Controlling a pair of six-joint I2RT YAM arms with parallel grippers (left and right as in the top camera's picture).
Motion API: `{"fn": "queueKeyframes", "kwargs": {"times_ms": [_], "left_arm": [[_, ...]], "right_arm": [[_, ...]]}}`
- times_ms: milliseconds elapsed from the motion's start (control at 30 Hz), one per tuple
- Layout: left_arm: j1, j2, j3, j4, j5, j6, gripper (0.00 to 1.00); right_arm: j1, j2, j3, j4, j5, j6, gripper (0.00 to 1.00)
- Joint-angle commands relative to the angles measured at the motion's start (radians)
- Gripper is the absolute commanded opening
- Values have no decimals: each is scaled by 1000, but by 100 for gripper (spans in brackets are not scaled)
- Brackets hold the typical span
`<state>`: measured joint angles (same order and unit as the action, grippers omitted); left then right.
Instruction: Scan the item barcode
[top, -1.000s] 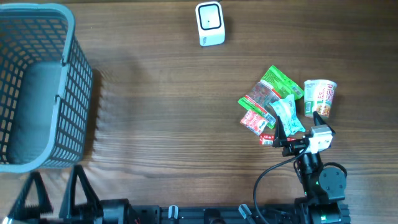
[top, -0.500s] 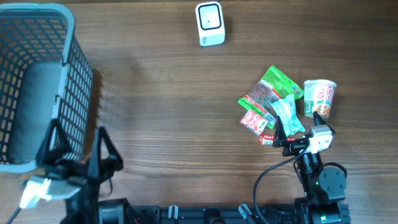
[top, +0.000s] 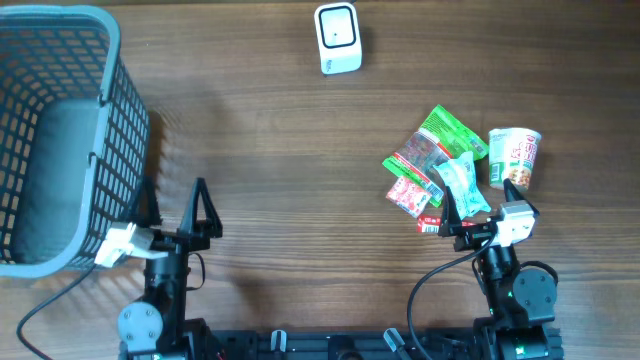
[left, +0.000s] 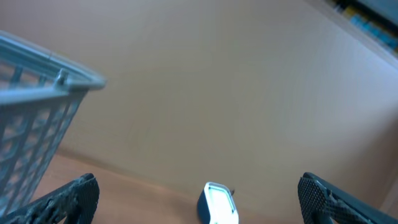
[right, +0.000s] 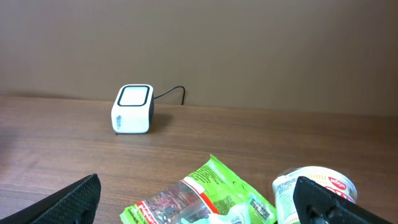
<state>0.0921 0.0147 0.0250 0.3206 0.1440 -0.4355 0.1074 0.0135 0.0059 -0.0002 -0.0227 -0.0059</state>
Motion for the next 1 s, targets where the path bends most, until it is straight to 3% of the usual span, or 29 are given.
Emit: {"fn": "queueKeyframes", "kwargs": {"times_ms": [0, 167, 433, 500, 967], "left_arm": [[5, -11, -19, -126, 0, -13, 100], [5, -11, -19, -380, -35, -2, 100], [2, -11, -19, -379, 101, 435, 100], [2, -11, -19, -378, 122, 497, 100], [-36, -11, -19, -375, 113, 526, 100]], "right_arm": [[-5, -9, -1, 3, -13, -13, 100], [-5, -9, -1, 3, -13, -13, 100], [-5, -9, -1, 3, -13, -13, 100], [-5, -9, -1, 3, -13, -13, 100], [-5, -9, -1, 3, -13, -13, 100]]}}
